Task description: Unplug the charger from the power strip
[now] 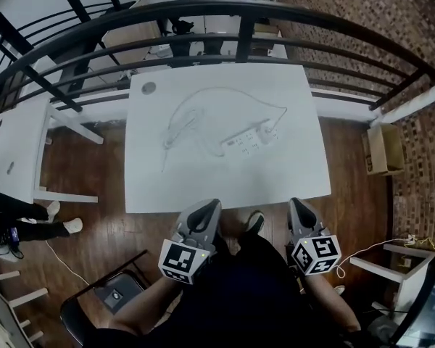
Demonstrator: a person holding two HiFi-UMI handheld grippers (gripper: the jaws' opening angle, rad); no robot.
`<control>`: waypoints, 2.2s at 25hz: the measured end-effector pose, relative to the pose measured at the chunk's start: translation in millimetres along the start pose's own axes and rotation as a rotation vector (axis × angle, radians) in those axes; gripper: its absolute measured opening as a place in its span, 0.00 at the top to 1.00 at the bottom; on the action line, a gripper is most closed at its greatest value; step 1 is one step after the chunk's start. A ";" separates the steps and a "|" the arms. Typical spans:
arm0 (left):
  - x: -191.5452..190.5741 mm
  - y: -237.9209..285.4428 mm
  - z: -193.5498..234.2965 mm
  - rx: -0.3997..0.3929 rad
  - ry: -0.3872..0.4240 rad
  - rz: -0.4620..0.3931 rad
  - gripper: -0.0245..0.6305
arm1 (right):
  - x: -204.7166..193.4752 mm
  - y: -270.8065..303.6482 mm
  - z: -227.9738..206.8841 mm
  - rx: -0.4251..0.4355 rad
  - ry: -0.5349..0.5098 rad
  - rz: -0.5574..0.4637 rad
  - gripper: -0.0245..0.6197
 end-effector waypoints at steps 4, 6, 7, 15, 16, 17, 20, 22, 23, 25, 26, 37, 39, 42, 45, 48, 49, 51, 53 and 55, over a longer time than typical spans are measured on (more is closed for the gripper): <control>10.8 33.0 -1.3 0.040 0.050 -0.026 0.95 | 7.5 39.3 -19.4 0.066 -0.020 0.007 0.95; 14.3 45.7 -3.5 0.086 0.079 -0.044 0.95 | 10.1 56.4 -28.2 0.114 -0.025 0.014 0.95; 15.1 51.2 -4.7 0.114 0.084 -0.052 0.95 | 11.6 63.6 -32.7 0.137 -0.032 0.014 0.95; 9.2 93.1 -12.8 0.243 0.117 -0.035 0.95 | 3.7 112.8 -63.4 0.267 -0.082 0.040 0.94; 6.9 97.5 -9.1 0.241 0.109 -0.026 0.92 | 1.4 120.2 -63.6 0.279 -0.080 0.055 0.94; 5.0 102.1 -5.3 0.234 0.098 -0.008 0.88 | -1.2 127.2 -63.3 0.286 -0.078 0.070 0.93; -3.1 118.5 8.8 0.215 0.077 0.065 0.81 | -8.2 146.5 -63.9 0.276 -0.084 0.117 0.86; -8.1 133.6 17.5 0.189 0.095 0.137 0.71 | -12.1 160.1 -64.1 0.249 -0.083 0.155 0.72; -12.3 141.4 22.1 0.174 0.106 0.173 0.67 | -13.9 166.6 -63.8 0.234 -0.083 0.174 0.66; -20.0 158.9 31.2 0.148 0.127 0.239 0.62 | -16.3 180.8 -63.5 0.204 -0.101 0.200 0.62; -23.0 168.7 35.8 0.137 0.134 0.269 0.62 | -16.6 188.7 -63.7 0.187 -0.119 0.207 0.62; -62.1 253.9 76.0 0.084 0.236 0.453 0.64 | -19.4 252.8 -51.5 0.058 -0.246 0.282 0.62; -67.0 259.2 78.1 0.070 0.247 0.464 0.65 | -18.2 258.7 -47.9 0.047 -0.263 0.304 0.63; -75.3 265.1 80.4 0.072 0.264 0.489 0.67 | -19.3 264.7 -44.8 0.036 -0.300 0.319 0.71; -80.4 267.2 83.4 0.083 0.285 0.504 0.68 | -17.2 265.5 -42.5 0.032 -0.321 0.314 0.74; -81.9 267.4 83.0 0.079 0.298 0.503 0.68 | -18.8 264.8 -42.9 0.038 -0.315 0.304 0.74; -82.1 267.7 82.7 0.081 0.297 0.503 0.68 | -19.2 264.9 -43.0 0.037 -0.314 0.303 0.74; -82.2 268.0 82.2 0.089 0.287 0.507 0.69 | -18.6 264.8 -42.9 0.034 -0.311 0.304 0.74; -81.8 268.4 81.6 0.098 0.274 0.512 0.69 | -17.1 264.3 -43.5 0.033 -0.306 0.307 0.74; -81.5 269.2 81.3 0.103 0.269 0.516 0.69 | -15.8 264.6 -44.3 0.034 -0.303 0.311 0.74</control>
Point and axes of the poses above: the fingertips, and each gripper's own axes: y forward along the fingers, z to its left, x out of its top, the point moved 9 cm from there along -y, backward along the fingers, and after that the axes turned 13 degrees about -y, right-handed, at the moved point
